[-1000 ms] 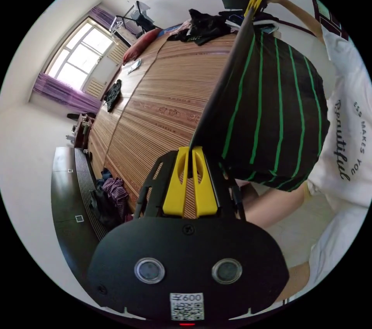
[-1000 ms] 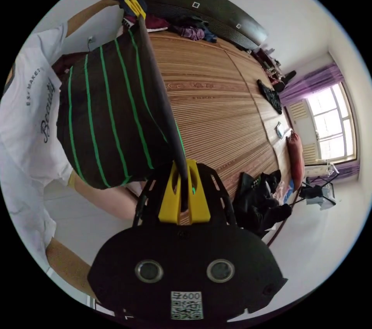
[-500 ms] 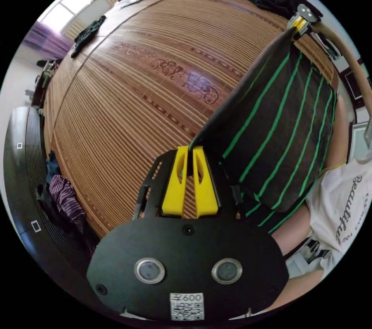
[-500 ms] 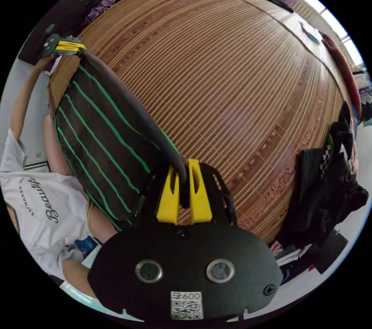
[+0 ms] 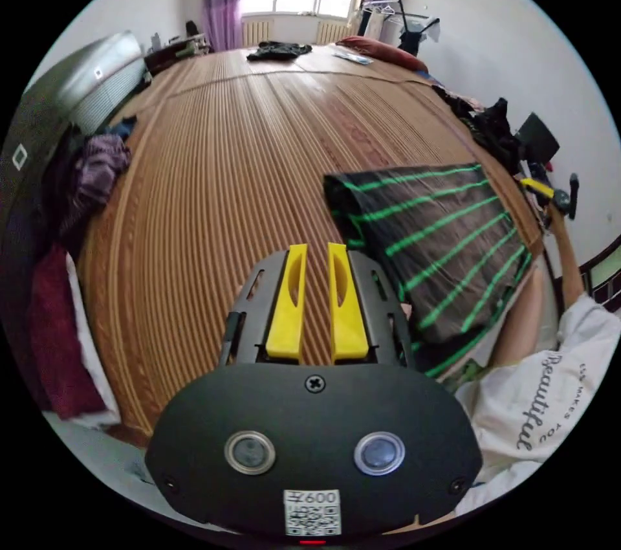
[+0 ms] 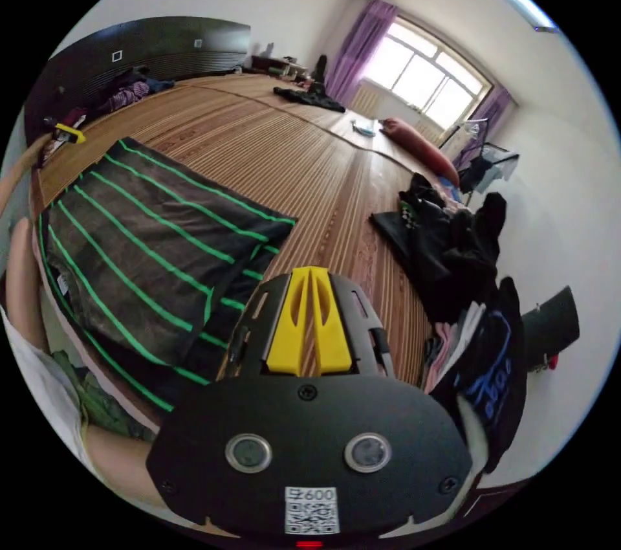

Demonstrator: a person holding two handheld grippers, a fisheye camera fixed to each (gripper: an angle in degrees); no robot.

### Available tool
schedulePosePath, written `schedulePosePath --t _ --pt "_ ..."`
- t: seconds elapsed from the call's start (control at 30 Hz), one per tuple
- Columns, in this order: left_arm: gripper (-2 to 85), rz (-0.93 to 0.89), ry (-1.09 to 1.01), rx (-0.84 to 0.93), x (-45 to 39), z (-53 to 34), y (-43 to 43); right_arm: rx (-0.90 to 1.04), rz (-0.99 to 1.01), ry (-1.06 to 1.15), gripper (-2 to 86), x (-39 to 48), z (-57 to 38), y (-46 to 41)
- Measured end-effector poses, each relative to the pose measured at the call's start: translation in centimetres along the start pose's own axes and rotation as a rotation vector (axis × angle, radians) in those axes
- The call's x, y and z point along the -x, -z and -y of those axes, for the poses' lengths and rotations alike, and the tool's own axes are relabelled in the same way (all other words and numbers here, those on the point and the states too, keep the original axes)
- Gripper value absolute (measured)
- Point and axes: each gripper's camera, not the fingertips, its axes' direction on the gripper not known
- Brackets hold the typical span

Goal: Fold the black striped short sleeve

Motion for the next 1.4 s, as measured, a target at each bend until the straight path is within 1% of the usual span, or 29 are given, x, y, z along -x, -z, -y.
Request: schedulePosePath --t 0.03,0.07,0.1,0.13,0.2,0.27,0.33,0.37,0.47,0.57,0.67,0.73,0.8,0.97,1.07,1.13,1.2,1.23,1.3,1.33,1.4 --pt "7.1 -0.042 0.02 0.0 0.1 -1.6 0.2 -0.008 -0.014 -0.005 -0.8 0.8 -1.5 0.4" --pt "7.4 -0.127 0.072 -0.024 0.5 -4.7 0.7 -0.008 -0.022 -0.035 -0.8 2.2 -4.4 1.0" --pt "7.6 -0.214 0.123 -0.058 1.0 -7.5 1.2 0.005 0.01 -0.058 -0.8 3.4 -6.8 1.4" --pt "7.6 -0.252 0.15 -0.073 1.4 -8.7 1.5 0.015 0.041 -0.066 -0.8 3.8 -7.8 1.6" --pt "8.0 -0.379 0.245 -0.083 3.3 -12.0 2.0 0.018 0.179 -0.111 -0.8 5.1 -11.1 2.4" --pt "8.7 -0.408 0.267 -0.082 4.3 -13.6 2.6 -0.035 0.265 -0.177 -0.8 5.3 -13.3 3.1" --pt "10.1 -0.371 0.305 -0.087 5.5 -15.0 3.3 -0.084 0.339 -0.211 -0.8 5.3 -15.0 3.4" --pt "10.2 -0.383 0.311 -0.081 6.1 -15.7 3.6 -0.098 0.368 -0.216 -0.8 5.3 -15.8 3.3" --pt "9.3 -0.485 0.336 -0.072 7.7 -17.4 3.6 -0.102 0.409 -0.223 -0.8 4.6 -17.6 2.3" --pt "8.3 -0.456 0.385 -0.038 9.3 -19.0 3.2 -0.093 0.454 -0.201 -0.8 3.5 -19.5 1.1" --pt "6.3 -0.464 0.414 -0.073 10.8 -20.4 3.5 -0.102 0.472 -0.188 -0.8 2.1 -22.0 -0.2" --pt "4.7 -0.416 0.387 -0.07 11.1 -20.7 3.8 -0.117 0.482 -0.191 -0.8 1.3 -24.0 -1.1" --pt "3.0 -0.319 0.315 -0.062 10.5 -20.6 4.2 -0.128 0.5 -0.183 -0.8 0.5 -26.9 -2.6" --pt "1.3 -0.329 0.279 -0.052 11.7 -21.3 4.9 -0.11 0.56 -0.166 -0.7 -0.3 -32.3 -7.3" --pt "0.9 -0.318 0.26 -0.071 12.4 -22.2 5.7 -0.101 0.604 -0.104 -0.5 0.2 -34.7 -10.1" --pt "0.8 -0.361 0.281 -0.095 13.4 -22.9 6.4 -0.124 0.588 -0.029 -0.1 1.4 -36.0 -11.3" --pt "0.7 -0.47 0.334 -0.161 15.2 -24.1 7.7 -0.187 0.529 0.09 1.1 4.7 -37.5 -12.8" --pt "0.7 -0.495 0.343 -0.178 15.5 -24.3 8.1 -0.209 0.51 0.127 1.6 5.8 -37.9 -13.1" --pt "0.6 -0.55 0.358 -0.231 16.4 -25.0 9.8 -0.296 0.426 0.262 7.3 11.2 -39.4 -14.8" --pt "0.6 -0.562 0.36 -0.24 16.5 -25.1 10.1 -0.31 0.403 0.278 9.2 12.6 -39.7 -15.4" --pt "0.5 -0.617 0.364 -0.261 17.0 -25.3 11.3 -0.358 0.345 0.341 14.9 18.4 -40.4 -17.9"
